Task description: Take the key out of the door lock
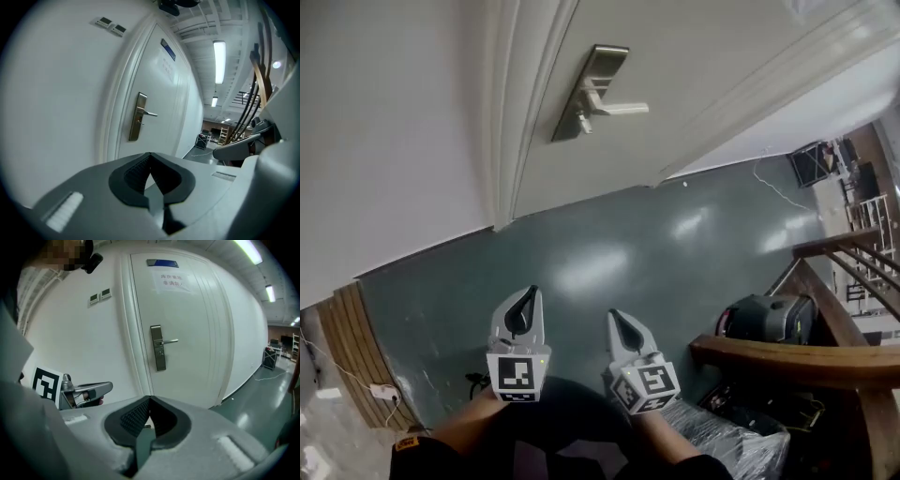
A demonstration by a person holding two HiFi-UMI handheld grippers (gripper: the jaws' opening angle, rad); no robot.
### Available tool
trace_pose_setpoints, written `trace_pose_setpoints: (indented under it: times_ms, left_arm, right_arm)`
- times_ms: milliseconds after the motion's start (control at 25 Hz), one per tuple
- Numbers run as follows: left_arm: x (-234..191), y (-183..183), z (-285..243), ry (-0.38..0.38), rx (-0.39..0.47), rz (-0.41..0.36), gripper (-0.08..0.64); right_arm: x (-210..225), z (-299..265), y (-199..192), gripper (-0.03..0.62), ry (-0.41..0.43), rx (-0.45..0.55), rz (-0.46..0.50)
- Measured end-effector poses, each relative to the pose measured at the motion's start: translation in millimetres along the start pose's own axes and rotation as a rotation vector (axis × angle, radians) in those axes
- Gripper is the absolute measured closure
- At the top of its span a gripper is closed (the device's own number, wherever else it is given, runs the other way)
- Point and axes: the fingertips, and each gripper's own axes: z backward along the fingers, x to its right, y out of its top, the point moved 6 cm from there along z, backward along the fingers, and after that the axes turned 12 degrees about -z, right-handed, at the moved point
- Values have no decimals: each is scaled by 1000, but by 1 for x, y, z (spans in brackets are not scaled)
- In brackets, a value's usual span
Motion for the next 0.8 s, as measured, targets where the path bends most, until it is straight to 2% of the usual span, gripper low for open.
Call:
trace_pose_setpoints:
  times_ms: [160, 440, 640, 800]
  left_arm:
    - [-24, 8, -18, 41, 2, 9, 542]
    - [-45, 29, -44, 78, 30, -20, 541]
    - [-68, 33, -70, 152, 31, -15, 541]
    - [-80, 35, -96, 233, 11, -5, 541]
  right_arm:
    - [-14, -39, 35, 600, 54, 15, 56]
    - [-19, -83, 73, 600, 126, 52, 54]
    - [-12, -127, 98, 600, 194, 54, 72]
    - [-3, -171, 114, 600, 303, 18, 75]
